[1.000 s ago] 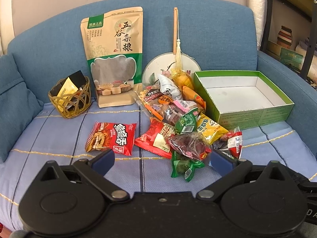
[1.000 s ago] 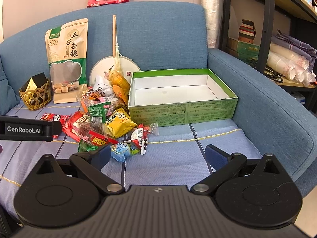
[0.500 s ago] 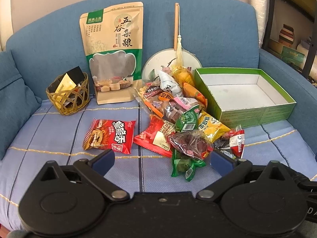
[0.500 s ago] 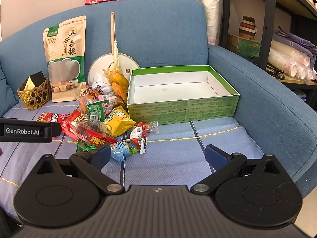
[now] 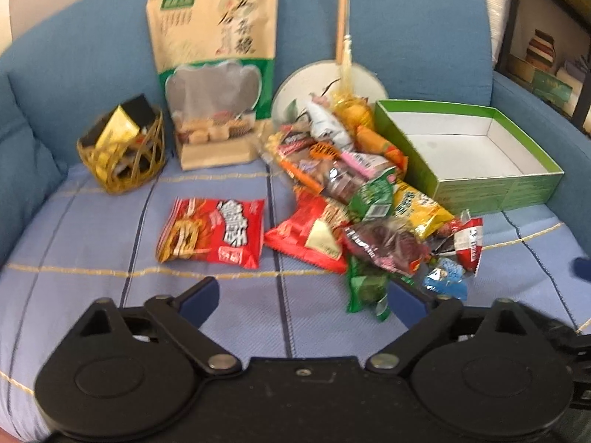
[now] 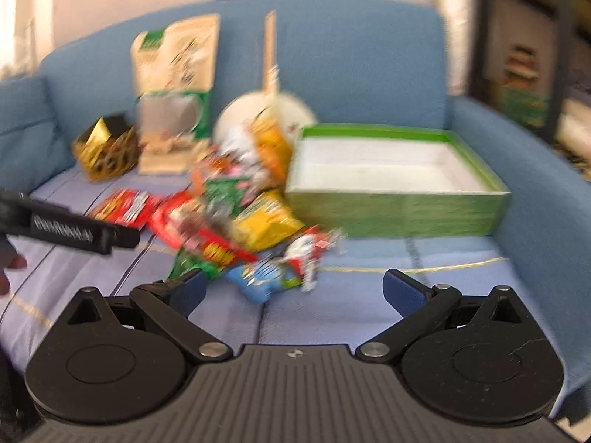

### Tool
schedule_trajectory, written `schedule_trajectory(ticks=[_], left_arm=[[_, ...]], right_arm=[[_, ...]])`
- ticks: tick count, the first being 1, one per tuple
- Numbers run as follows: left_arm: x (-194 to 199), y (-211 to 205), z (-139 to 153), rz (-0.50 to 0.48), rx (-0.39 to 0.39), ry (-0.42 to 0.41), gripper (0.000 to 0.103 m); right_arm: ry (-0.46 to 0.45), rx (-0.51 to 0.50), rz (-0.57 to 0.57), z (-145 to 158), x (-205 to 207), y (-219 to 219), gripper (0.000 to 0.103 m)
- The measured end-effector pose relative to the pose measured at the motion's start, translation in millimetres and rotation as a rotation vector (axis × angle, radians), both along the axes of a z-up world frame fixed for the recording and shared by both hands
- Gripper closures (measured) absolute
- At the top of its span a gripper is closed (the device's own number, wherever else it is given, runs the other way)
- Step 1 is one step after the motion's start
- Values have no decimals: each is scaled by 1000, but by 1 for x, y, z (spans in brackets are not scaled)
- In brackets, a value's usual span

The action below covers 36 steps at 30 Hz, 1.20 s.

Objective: Organize snacks
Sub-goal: 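Reach the left tool to the green candy packet and grasp it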

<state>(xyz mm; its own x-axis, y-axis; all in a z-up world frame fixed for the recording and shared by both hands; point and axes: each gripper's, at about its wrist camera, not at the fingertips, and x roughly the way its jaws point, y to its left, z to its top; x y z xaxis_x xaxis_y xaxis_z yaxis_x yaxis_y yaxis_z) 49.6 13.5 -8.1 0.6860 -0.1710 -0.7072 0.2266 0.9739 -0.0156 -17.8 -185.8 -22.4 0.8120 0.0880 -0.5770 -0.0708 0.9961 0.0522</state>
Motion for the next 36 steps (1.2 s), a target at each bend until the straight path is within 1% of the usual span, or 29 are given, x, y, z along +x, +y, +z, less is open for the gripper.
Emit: schedule_trajectory(ticks=[1,3,6,10,11,12,13,14,16,18,19,20,21,22,24,26,27,28,29,30,32,33,35,36], left_arm=[[0,5,-1,5,-13,5,0],[0,13,-1,9,-38,12,0],[-1,18,0,-1,-74,19,0],[-2,14,2,-63,-126,23,0],[-2,11,2,-79,-135,26,6],[-1,7,2,-95,-141,31,10],[0,2,1,-109,-140,36,18],[2,-3,1,-121,-136,40,22],[5,-13,1,-148,-129,38,22],[8,-21,1,-174,-124,41,21],[9,-25,1,-191,-122,42,21],[8,-29,1,-210,-120,40,21],[7,-31,0,-225,-113,37,21],[7,-34,-2,-237,-103,35,21],[9,-38,-13,-252,-81,47,22],[16,-41,-26,-248,-69,63,26],[20,-42,-32,-245,-65,67,26],[26,-44,-39,-241,-55,72,27],[32,-47,-46,-240,-46,82,32],[36,-49,-49,-242,-47,92,32],[44,-53,-56,-253,-44,85,30],[47,-55,-59,-252,-28,76,29],[53,-56,-64,-238,-29,81,29],[57,-54,-65,-229,-45,92,28]], right_arm=[[17,5,15,-5,8,2,0],[45,-2,4,-13,21,5,0],[59,-46,3,-22,35,9,0],[73,-48,61,-27,40,14,0],[71,-50,76,-29,42,17,0],[69,-53,83,-30,44,21,0],[65,-55,86,-31,46,24,0],[62,-57,94,-32,49,28,0],[51,-78,103,-38,56,34,0],[76,-111,95,-48,64,37,1],[90,-121,89,-52,66,35,32],[103,-120,83,-55,64,32,42],[117,-104,79,-56,60,27,58],[125,-72,77,-56,54,22,63],[133,-18,69,-56,40,11,63],[131,0,65,-55,26,5,63],[128,14,66,-55,22,3,62],[126,29,68,-54,19,1,55],[117,37,68,-52,17,1,53],[104,34,71,-51,17,2,50],[80,8,80,-49,19,6,46],[70,-4,81,-49,21,8,42],[53,-21,92,-47,27,11,34],[44,-32,98,-47,31,13,27]])
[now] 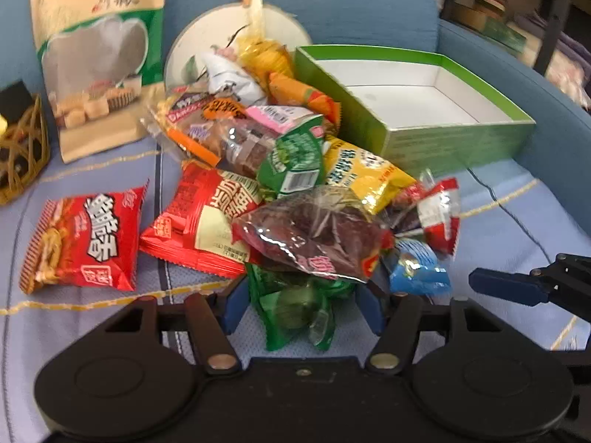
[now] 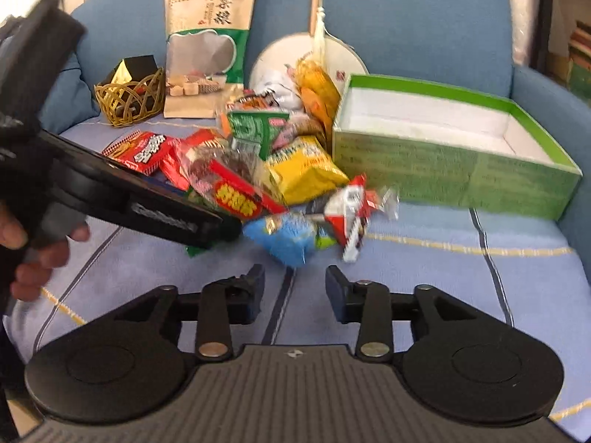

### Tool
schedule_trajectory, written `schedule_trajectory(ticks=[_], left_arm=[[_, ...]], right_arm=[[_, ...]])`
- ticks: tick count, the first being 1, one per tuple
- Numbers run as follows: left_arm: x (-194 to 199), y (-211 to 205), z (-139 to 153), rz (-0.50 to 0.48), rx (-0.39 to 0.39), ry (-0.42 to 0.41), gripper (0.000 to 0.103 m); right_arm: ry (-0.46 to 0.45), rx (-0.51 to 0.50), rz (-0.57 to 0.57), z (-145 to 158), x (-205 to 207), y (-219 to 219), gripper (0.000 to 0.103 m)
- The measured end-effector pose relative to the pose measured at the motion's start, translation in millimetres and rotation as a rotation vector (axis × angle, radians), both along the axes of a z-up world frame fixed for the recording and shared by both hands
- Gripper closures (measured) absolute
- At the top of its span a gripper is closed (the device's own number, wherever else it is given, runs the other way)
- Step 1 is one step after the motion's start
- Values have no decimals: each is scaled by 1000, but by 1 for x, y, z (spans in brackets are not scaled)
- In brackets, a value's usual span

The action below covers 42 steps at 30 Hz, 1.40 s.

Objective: Organize snacks
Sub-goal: 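Reach the left tool to the green candy packet and grasp it, then carry the green candy packet into the white box and release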

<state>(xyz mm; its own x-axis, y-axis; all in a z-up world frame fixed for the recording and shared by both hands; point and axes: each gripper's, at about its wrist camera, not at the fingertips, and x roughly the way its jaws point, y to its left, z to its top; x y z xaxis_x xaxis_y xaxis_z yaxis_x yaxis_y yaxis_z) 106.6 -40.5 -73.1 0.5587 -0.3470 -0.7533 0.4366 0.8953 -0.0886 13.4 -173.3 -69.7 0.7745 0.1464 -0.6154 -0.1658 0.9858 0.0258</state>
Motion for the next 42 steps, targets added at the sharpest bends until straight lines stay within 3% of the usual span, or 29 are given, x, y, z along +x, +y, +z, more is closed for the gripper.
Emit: schedule_trajectory(ticks=[2,7,8,9,10,13,16,20,21,22,23,25,33,34,39,40,42], left_arm=[[7,4,-3,19,-30,26,28],[8,9,-4,37,-65,35,34],[8,9,-3,37,-67,37,35],[7,10,-3,37,-69,37,35],[4,12,-1,39,-79,36,35],[-6,19,6,32,-110,35,36],[-20,22,14,18,-114,24,36],[-36,26,29,-8,-147,17,36],[-38,26,33,-17,-140,6,36],[-40,26,37,-22,-133,-4,36],[-41,27,41,-25,-133,-13,36],[-42,30,45,-18,-141,-19,36],[-45,34,54,8,-125,-58,35],[-46,33,54,8,-118,-66,35],[-48,30,58,-8,-110,-101,36],[-48,29,59,-12,-114,-111,36],[-49,25,64,-24,-124,-134,36]], right_arm=[[-9,-18,13,-1,10,2,21],[0,-43,49,-10,33,10,20],[10,-58,52,-12,36,12,27],[23,-64,46,-14,37,13,57],[26,-46,36,-13,35,11,66],[3,33,32,-5,18,5,86],[-28,23,44,5,2,5,90],[-22,14,85,10,-6,7,89],[-15,2,99,10,-5,8,83],[-14,-4,113,10,-5,10,67],[-27,-12,110,9,-5,10,59],[-37,-42,95,7,-1,13,0],[0,-14,-1,-11,32,15,0],[19,-1,3,-15,34,14,31],[0,30,14,-9,15,6,35],[-16,28,12,-5,10,4,50],[-49,48,-2,6,1,-2,50]])
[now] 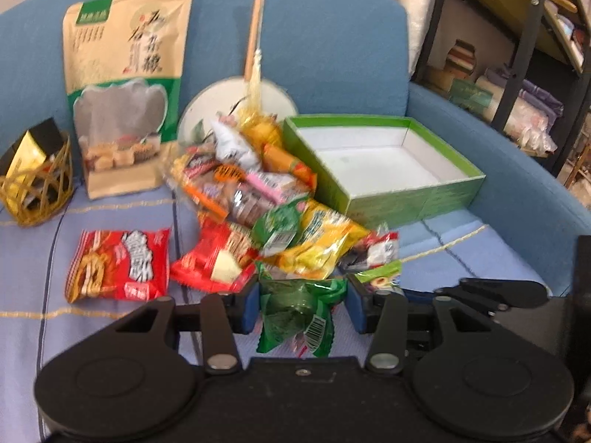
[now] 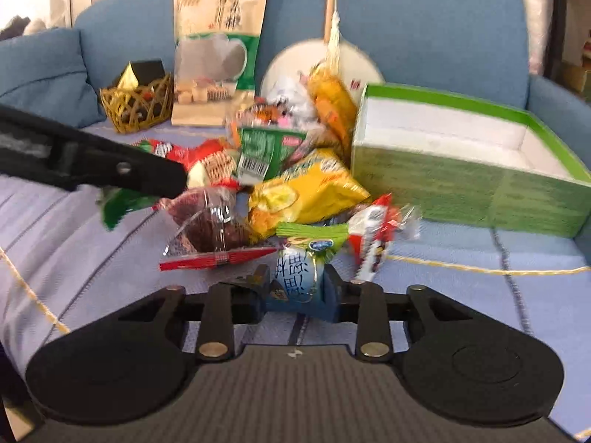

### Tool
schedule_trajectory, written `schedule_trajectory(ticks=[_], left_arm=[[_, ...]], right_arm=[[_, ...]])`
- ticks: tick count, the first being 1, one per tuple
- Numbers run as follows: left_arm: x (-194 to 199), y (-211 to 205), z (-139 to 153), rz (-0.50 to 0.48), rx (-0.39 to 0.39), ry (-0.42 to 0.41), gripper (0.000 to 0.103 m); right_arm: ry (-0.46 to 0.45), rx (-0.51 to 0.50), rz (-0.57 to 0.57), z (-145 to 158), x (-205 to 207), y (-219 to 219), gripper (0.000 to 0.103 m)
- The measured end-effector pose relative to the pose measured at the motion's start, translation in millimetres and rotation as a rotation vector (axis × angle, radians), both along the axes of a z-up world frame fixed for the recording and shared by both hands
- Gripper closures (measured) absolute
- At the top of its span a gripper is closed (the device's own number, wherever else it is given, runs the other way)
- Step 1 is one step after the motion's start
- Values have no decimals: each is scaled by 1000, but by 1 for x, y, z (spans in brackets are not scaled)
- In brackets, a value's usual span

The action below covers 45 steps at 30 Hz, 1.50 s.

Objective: Organize snacks
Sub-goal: 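Carry the green candy packet into the white box and release, then grasp the clear dried-meat packet with the left tool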

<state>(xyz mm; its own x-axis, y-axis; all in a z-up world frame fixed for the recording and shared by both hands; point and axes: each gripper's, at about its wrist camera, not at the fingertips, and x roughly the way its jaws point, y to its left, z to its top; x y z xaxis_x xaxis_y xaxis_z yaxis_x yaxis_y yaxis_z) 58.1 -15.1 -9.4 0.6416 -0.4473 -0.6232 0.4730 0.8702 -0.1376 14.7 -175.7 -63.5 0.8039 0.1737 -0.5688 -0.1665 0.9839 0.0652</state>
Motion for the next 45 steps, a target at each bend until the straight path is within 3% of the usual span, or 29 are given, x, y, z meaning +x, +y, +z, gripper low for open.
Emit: schedule_trajectory(ticks=[5,11,18,30,33,34,35,36,37,41,45], left_arm=[[2,-14,18,-34,-29,-76,37],[16,-37,35,-58,-35,-165,37],[57,-72,36,-67,-39,-231,38],[122,-121,2,-66,-46,-203,36],[128,-126,-5,-49,-48,-215,14],[130,-126,-7,-38,-52,-212,0],[132,-126,-8,-28,-56,-207,0],[133,-125,-9,-13,-62,-206,0],[133,-124,-10,-3,-67,-209,0],[130,-118,-8,6,-59,-175,0],[114,-101,3,33,-39,-173,0]], right_arm=[[-121,-7,-34,33,-8,-14,50],[-211,-20,-125,53,13,-42,50],[-235,-21,-254,40,51,-79,49],[-210,-6,-300,15,90,-110,49],[-208,-46,-300,8,93,-110,43],[-212,-63,-299,6,93,-109,40],[-213,-82,-300,4,94,-108,36],[-214,-93,-303,2,95,-107,23],[-215,-94,-307,1,95,-107,3],[-210,-76,-307,3,90,-108,0],[-230,-42,-295,22,69,-100,0]])
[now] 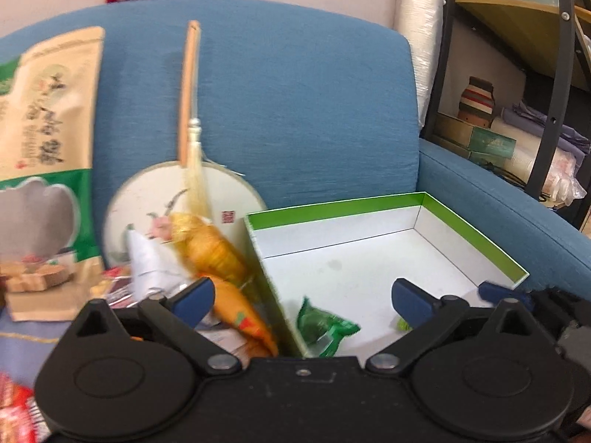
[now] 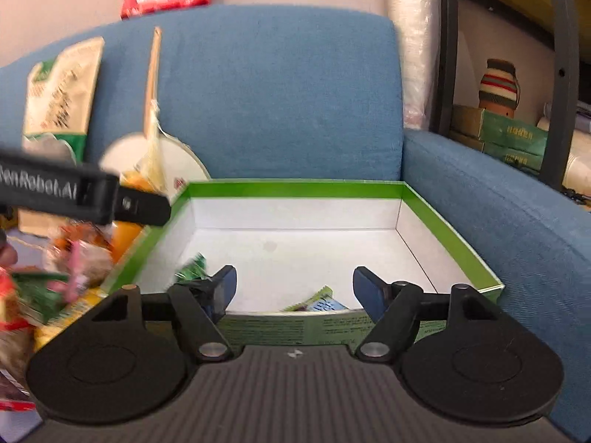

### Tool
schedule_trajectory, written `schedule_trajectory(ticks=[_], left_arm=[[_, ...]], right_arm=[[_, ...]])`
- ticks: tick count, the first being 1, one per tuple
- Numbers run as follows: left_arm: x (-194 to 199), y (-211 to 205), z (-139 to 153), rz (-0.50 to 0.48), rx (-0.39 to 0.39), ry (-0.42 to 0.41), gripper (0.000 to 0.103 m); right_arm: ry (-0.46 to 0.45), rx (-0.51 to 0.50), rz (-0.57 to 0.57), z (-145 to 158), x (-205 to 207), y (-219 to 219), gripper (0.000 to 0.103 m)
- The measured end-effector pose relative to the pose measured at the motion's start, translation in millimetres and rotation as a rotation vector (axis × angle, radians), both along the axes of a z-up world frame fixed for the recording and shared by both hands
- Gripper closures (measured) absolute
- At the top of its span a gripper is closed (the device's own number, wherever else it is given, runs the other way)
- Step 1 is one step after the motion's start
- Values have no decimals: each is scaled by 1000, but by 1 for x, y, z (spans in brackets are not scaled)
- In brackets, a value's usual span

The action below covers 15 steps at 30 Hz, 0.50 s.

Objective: Organize snacks
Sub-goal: 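Grasp the clear dried-meat packet with the left tool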

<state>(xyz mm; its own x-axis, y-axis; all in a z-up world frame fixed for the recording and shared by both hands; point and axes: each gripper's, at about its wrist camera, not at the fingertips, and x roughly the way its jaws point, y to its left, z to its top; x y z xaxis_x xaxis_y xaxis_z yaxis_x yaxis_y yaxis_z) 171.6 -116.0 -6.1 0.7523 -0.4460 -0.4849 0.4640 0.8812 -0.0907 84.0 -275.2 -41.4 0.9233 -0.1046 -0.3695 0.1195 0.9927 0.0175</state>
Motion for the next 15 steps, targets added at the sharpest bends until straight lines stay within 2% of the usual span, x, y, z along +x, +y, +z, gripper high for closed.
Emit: schedule_trajectory(ticks=[3,7,11,15], left_arm=[[-19,19,10,25,28,2,0],[-47,49,12,85,45,59,0],[-79,84,4,109,13,121,0],[-99,111,-11,142,15,172,0]], right_arm=[[-4,28,46,12,-24,14,0],[29,58,118,15,-55,38,0],[88,97,172,7,-79,62,0],[159,110,241,-5,-89,86,0]])
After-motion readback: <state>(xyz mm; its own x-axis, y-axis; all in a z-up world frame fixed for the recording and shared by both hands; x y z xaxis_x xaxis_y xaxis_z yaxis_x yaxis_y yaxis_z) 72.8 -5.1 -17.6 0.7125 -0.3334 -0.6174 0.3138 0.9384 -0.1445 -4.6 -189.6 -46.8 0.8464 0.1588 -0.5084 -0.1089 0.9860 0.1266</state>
